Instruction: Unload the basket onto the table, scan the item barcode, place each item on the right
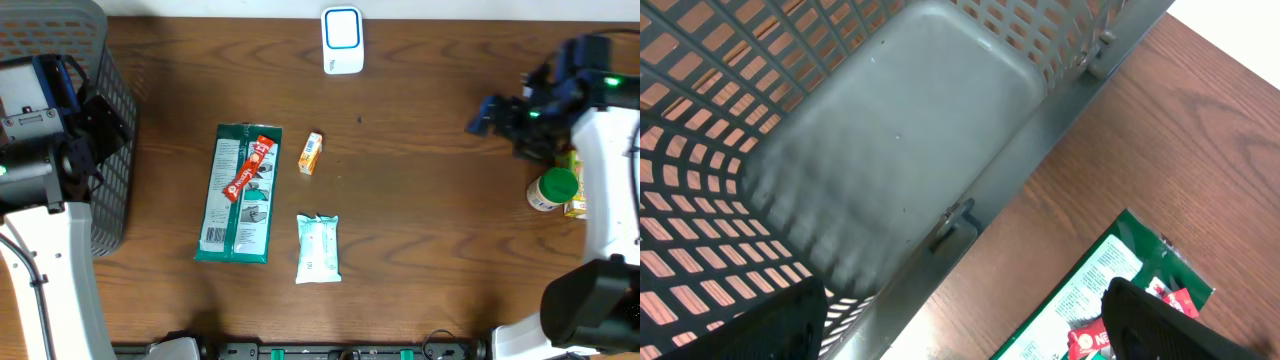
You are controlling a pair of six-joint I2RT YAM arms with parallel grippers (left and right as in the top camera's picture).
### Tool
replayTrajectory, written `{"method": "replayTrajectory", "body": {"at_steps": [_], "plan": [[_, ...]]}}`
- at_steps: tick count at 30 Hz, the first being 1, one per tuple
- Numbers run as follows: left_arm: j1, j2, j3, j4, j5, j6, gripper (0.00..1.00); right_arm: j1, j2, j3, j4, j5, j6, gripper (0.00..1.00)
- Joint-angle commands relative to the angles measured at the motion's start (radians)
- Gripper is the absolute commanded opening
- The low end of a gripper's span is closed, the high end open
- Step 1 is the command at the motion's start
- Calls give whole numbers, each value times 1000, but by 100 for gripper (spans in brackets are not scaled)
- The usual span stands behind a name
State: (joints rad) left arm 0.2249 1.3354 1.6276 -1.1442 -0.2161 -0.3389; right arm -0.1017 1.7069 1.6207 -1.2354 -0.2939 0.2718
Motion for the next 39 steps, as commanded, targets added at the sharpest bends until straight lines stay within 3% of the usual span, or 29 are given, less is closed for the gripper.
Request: {"method": "replayTrajectory", "body": {"at_steps": [1,11,18,23,29,39], "plan": [[4,4,7,0,-13,9,88,155,-1,-7,49,-29,53,99],[4,4,7,0,-13,9,88,576,24,-14,392,-17,162,99],[4,4,7,0,-13,9,88,739,122,-14,457,179,293,98],[4,4,7,0,-13,9,88,790,221,-14,527,193,288,96],[4,4,7,0,-13,9,88,794,314,-14,561,249,330,84],[4,4,7,0,-13,9,88,797,388,-14,625,316,364,77]]}}
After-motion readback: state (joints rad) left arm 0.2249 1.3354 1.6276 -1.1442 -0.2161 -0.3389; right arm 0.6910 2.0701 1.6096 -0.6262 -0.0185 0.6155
